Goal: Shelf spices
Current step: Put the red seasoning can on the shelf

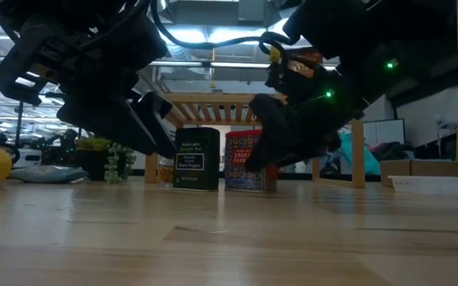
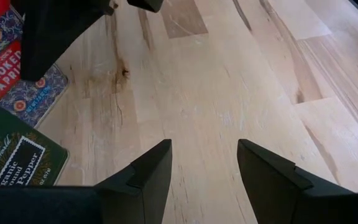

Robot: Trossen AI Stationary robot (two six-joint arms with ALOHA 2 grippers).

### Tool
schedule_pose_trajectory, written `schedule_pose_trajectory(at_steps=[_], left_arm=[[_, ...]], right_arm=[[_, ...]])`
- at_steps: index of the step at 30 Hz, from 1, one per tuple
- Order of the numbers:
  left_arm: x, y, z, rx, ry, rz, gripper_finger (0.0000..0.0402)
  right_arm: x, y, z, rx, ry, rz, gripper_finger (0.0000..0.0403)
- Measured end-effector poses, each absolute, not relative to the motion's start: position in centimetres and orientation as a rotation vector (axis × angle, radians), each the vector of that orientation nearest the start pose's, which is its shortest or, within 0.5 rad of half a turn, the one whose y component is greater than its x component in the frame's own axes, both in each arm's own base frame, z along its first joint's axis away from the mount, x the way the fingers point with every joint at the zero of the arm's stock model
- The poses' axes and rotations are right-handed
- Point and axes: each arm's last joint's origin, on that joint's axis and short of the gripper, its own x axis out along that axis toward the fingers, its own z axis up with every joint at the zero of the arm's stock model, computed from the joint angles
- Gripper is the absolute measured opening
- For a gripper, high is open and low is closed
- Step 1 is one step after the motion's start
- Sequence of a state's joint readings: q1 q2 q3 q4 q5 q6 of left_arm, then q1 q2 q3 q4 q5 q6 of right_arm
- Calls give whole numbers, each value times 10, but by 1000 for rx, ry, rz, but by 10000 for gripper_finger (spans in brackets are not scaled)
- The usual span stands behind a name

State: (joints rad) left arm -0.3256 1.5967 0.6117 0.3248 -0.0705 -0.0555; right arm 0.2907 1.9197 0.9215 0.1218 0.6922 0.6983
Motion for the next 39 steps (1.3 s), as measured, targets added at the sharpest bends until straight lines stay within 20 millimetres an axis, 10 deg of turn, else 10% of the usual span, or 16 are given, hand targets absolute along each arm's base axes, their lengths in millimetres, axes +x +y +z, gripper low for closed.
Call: schedule_pose_trajectory(at_steps=[14,39], left_arm=[[274,-90,137,77,656,-228,175],[274,-91,137,55,659,-221,175]], right_arm=[[347,87,114,223,615,-541,187],[343,82,206,-63,431,-586,187]])
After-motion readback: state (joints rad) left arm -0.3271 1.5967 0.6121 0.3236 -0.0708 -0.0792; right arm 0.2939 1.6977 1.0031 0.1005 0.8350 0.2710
